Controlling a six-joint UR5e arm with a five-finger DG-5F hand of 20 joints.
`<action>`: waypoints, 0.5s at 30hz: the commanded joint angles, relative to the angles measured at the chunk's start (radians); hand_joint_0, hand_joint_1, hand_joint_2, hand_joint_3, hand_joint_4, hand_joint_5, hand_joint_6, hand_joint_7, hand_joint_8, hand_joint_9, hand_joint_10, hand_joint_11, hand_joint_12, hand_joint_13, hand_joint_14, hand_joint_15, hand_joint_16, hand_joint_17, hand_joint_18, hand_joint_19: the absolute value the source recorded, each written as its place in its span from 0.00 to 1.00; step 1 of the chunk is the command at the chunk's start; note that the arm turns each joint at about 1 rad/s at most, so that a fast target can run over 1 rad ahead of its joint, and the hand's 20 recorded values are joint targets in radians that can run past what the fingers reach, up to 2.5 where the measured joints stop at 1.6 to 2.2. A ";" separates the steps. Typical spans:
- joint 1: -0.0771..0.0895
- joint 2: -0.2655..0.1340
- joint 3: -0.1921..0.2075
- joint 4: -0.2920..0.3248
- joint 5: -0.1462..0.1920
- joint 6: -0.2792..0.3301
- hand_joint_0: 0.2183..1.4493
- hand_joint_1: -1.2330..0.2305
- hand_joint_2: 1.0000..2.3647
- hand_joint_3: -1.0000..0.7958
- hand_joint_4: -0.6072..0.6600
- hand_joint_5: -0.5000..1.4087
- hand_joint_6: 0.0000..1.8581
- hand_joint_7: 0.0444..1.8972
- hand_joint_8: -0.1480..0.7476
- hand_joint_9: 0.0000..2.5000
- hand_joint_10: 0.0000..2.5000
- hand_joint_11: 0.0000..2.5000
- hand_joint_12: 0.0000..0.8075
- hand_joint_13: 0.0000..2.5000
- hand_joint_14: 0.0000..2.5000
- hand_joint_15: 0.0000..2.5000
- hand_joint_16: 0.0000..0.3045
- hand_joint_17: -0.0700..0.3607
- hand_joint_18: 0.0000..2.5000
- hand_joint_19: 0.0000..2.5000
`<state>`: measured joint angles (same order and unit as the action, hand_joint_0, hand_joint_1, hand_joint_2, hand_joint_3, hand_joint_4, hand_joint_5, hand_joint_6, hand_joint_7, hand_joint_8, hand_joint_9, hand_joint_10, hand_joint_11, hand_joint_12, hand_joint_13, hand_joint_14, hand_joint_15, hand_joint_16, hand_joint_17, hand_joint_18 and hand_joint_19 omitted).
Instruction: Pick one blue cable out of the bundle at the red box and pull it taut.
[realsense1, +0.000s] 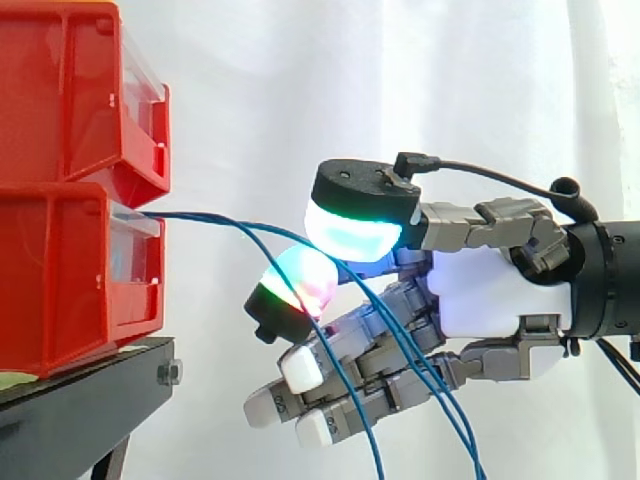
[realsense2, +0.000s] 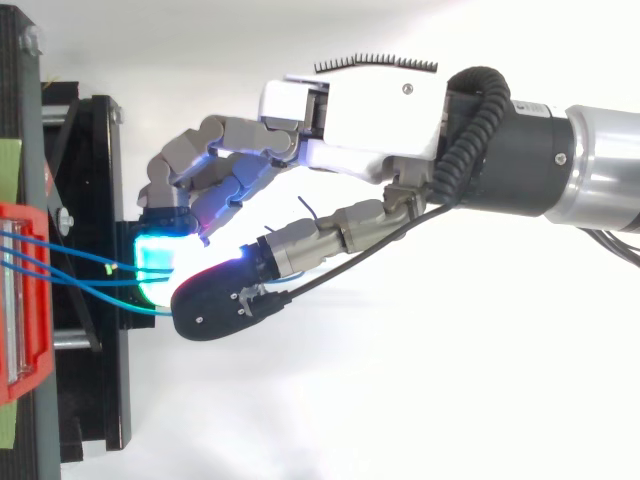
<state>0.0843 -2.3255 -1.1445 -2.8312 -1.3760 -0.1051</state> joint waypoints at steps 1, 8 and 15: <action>0.000 0.000 0.000 0.001 0.000 0.002 0.37 0.19 0.01 0.41 0.53 0.19 0.47 0.54 0.53 0.30 0.00 0.18 0.45 0.16 0.00 0.05 0.17 0.44 0.18 0.06; 0.000 0.000 0.000 0.001 0.000 0.002 0.40 0.19 0.01 0.38 0.50 0.18 0.47 0.52 0.52 0.29 0.00 0.18 0.45 0.15 0.00 0.04 0.17 0.44 0.18 0.06; 0.000 0.000 0.000 0.000 0.000 0.002 0.42 0.19 0.01 0.35 0.45 0.18 0.48 0.50 0.51 0.28 0.00 0.17 0.45 0.13 0.00 0.03 0.17 0.44 0.16 0.05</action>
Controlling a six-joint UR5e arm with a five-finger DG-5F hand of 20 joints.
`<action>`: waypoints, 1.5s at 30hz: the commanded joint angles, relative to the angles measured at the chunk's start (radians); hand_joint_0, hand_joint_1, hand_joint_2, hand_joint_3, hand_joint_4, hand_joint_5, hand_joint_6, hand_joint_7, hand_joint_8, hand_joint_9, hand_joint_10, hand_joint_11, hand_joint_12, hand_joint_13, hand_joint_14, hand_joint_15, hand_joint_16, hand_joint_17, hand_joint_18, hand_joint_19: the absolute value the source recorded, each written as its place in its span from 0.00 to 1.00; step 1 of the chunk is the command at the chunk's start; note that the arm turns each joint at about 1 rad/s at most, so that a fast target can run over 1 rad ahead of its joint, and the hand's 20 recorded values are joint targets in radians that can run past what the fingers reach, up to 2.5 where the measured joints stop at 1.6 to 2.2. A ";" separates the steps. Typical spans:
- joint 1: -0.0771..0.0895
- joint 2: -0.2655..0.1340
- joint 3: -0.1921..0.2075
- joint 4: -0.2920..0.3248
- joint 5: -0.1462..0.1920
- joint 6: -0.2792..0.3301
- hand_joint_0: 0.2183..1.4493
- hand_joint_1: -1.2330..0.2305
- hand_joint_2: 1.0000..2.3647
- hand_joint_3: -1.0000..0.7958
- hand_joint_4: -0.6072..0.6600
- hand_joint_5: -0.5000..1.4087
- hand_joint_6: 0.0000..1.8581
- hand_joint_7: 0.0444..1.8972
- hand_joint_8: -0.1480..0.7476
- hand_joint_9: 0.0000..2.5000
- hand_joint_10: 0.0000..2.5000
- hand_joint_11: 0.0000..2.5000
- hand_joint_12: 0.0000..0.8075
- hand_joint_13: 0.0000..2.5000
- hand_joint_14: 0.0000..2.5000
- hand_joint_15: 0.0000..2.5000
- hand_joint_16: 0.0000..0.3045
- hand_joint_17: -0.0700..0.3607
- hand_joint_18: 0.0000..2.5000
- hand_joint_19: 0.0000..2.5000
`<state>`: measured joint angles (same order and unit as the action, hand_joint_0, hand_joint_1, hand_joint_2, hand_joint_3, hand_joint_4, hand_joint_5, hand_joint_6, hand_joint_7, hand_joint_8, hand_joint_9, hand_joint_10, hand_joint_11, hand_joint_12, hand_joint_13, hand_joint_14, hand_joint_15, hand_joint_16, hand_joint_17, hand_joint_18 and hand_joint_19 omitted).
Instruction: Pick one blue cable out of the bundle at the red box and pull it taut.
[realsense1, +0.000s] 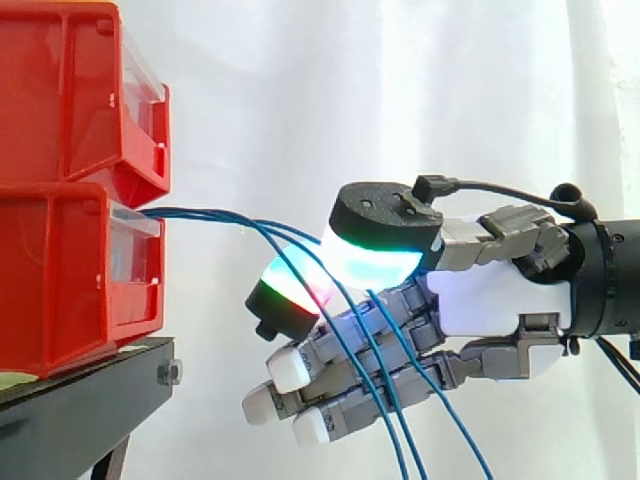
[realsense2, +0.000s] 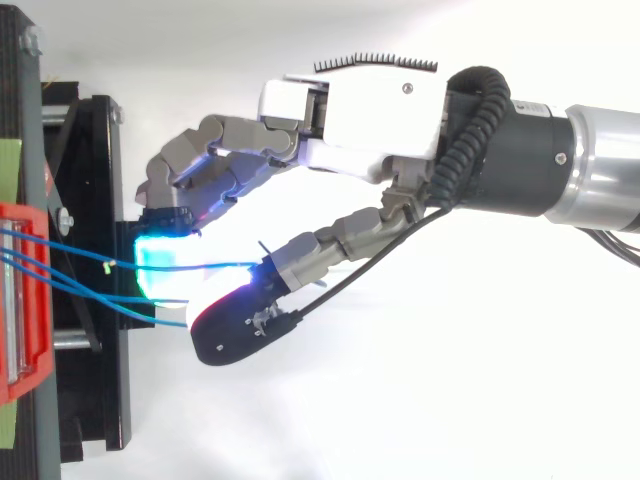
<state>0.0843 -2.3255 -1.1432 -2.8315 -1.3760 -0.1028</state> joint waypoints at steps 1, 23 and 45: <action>0.000 0.000 0.000 0.000 0.000 0.000 0.42 0.19 0.01 0.35 0.45 0.18 0.48 0.50 0.51 0.28 0.00 0.17 0.45 0.13 0.00 0.03 0.17 0.44 0.16 0.04; 0.000 0.000 0.005 0.000 0.000 0.000 0.20 0.45 0.00 0.28 0.65 0.22 0.34 0.55 0.53 0.27 0.00 0.12 0.49 0.10 0.00 0.04 0.20 0.48 0.12 0.08; 0.000 0.000 0.007 0.000 0.000 -0.003 0.29 0.35 0.01 0.44 0.64 0.20 0.44 0.56 0.55 0.29 0.00 0.15 0.46 0.12 0.00 0.04 0.17 0.44 0.12 0.08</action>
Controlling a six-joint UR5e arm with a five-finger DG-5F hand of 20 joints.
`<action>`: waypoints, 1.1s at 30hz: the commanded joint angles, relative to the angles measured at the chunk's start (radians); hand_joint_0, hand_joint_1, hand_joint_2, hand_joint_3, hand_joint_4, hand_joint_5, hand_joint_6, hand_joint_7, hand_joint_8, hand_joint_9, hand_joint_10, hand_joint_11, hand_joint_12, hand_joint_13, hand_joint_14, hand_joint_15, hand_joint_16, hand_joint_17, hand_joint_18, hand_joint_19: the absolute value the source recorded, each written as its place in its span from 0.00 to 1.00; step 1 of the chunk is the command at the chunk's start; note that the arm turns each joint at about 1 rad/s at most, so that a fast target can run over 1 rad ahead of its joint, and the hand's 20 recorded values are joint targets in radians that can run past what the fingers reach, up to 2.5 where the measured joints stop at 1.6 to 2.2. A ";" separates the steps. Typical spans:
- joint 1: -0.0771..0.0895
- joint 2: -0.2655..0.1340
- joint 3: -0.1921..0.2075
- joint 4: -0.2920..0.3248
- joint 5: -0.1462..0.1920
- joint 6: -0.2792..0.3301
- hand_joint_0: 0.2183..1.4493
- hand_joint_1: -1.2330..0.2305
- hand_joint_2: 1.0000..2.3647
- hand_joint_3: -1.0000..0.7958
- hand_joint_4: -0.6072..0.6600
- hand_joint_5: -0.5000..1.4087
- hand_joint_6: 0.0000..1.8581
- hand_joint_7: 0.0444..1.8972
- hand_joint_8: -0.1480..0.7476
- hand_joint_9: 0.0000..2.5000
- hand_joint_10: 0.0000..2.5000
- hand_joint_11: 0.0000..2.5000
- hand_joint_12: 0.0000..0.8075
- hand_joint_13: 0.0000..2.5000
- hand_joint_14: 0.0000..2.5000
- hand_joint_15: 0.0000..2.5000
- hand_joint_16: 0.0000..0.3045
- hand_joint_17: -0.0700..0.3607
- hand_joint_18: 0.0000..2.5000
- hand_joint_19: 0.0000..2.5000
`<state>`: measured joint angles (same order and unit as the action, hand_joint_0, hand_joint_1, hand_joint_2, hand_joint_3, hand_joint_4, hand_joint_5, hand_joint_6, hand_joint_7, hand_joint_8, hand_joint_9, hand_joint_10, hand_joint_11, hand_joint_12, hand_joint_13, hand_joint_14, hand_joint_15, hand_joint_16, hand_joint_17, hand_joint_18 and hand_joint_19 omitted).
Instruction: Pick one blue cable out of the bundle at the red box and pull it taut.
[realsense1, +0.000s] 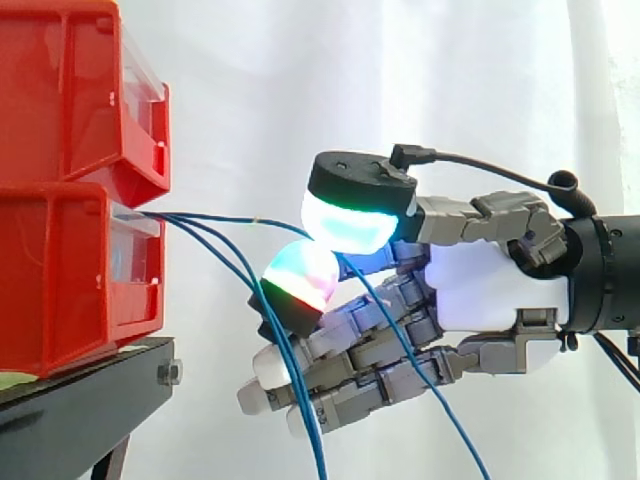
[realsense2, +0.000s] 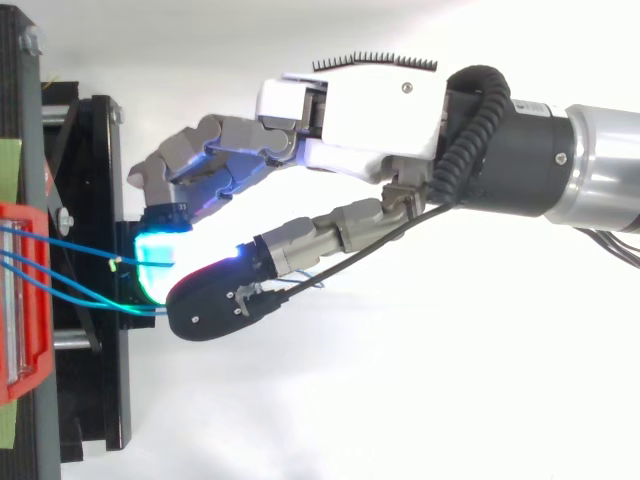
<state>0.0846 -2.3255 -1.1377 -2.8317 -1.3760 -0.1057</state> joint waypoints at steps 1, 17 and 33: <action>0.000 0.000 0.000 0.000 0.000 0.000 0.29 0.35 0.01 0.44 0.64 0.20 0.44 0.55 0.55 0.29 0.00 0.16 0.46 0.12 0.00 0.05 0.17 0.44 0.12 0.08; 0.000 0.000 0.001 0.000 0.000 0.000 0.25 0.38 0.00 0.33 0.65 0.20 0.43 0.50 0.55 0.29 0.00 0.15 0.47 0.11 0.00 0.05 0.18 0.45 0.11 0.08; 0.000 0.000 0.000 0.002 0.000 -0.002 0.30 0.43 0.01 0.45 0.62 0.22 0.35 0.58 0.54 0.29 0.00 0.13 0.47 0.10 0.00 0.04 0.18 0.45 0.10 0.08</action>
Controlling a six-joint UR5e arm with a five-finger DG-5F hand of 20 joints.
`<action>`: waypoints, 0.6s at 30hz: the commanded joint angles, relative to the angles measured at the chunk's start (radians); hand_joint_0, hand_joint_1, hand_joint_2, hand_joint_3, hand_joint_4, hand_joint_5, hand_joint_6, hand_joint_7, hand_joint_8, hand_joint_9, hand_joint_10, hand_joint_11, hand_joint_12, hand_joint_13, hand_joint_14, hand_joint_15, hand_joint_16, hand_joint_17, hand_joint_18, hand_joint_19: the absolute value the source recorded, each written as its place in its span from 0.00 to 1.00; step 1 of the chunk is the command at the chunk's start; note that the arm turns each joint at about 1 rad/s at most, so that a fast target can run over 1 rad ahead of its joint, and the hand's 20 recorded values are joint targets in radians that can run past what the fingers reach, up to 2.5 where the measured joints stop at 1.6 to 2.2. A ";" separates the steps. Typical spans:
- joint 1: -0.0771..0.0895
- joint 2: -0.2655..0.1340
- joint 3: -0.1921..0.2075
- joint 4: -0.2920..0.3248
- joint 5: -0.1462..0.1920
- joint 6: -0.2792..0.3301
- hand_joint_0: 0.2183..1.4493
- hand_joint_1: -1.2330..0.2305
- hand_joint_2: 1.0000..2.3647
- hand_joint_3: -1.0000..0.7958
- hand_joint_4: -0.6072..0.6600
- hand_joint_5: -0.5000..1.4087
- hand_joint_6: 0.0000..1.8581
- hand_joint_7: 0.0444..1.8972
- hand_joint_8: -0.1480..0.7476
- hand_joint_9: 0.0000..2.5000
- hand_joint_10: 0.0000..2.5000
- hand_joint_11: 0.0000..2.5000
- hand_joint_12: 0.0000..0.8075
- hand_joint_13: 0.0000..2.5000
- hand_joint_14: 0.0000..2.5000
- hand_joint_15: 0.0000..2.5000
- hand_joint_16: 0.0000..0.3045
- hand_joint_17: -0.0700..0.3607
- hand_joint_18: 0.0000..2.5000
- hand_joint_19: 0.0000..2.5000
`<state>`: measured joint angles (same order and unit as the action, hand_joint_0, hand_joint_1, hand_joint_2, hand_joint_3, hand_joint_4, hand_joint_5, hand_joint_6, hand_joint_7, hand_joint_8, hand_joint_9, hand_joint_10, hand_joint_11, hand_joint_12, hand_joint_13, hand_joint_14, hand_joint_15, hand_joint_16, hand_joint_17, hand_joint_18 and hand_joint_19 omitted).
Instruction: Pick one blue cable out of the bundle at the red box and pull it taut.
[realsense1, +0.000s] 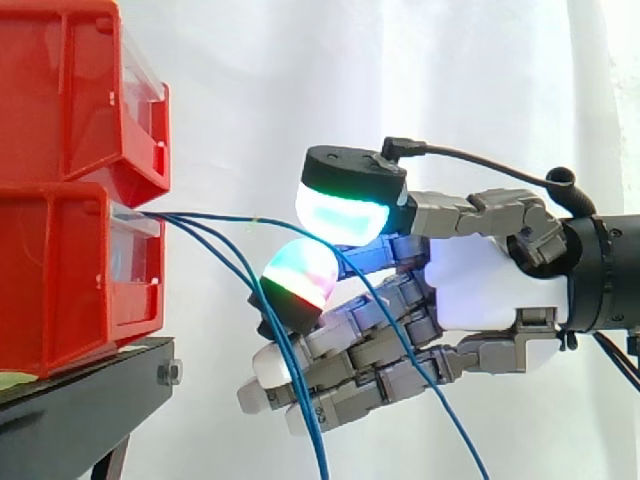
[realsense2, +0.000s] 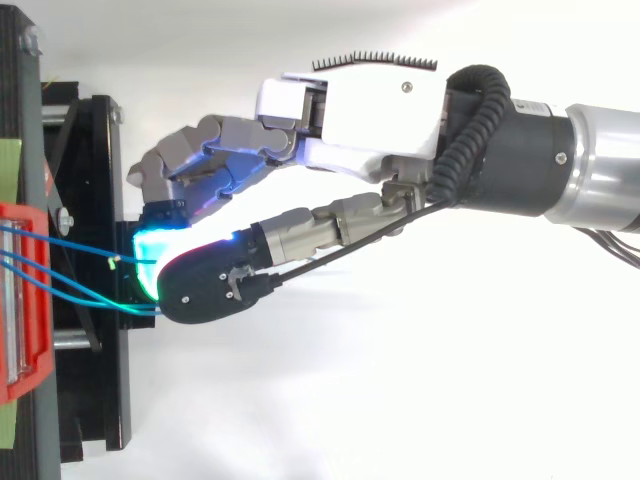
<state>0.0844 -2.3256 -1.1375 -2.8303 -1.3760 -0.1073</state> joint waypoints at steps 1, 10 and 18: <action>0.000 0.000 0.001 0.000 0.000 0.000 0.30 0.42 0.01 0.47 0.63 0.22 0.36 0.56 0.55 0.29 0.00 0.13 0.47 0.10 0.00 0.04 0.19 0.46 0.10 0.08; 0.000 0.000 0.001 -0.001 0.000 0.000 0.31 0.40 0.01 0.50 0.63 0.22 0.37 0.55 0.57 0.30 0.00 0.14 0.49 0.10 0.00 0.04 0.20 0.48 0.11 0.07; 0.000 -0.001 0.001 -0.001 0.000 0.000 0.31 0.36 0.01 0.52 0.62 0.22 0.39 0.53 0.54 0.29 0.00 0.15 0.48 0.10 0.00 0.03 0.19 0.46 0.11 0.07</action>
<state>0.0843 -2.3258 -1.1368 -2.8317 -1.3760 -0.1076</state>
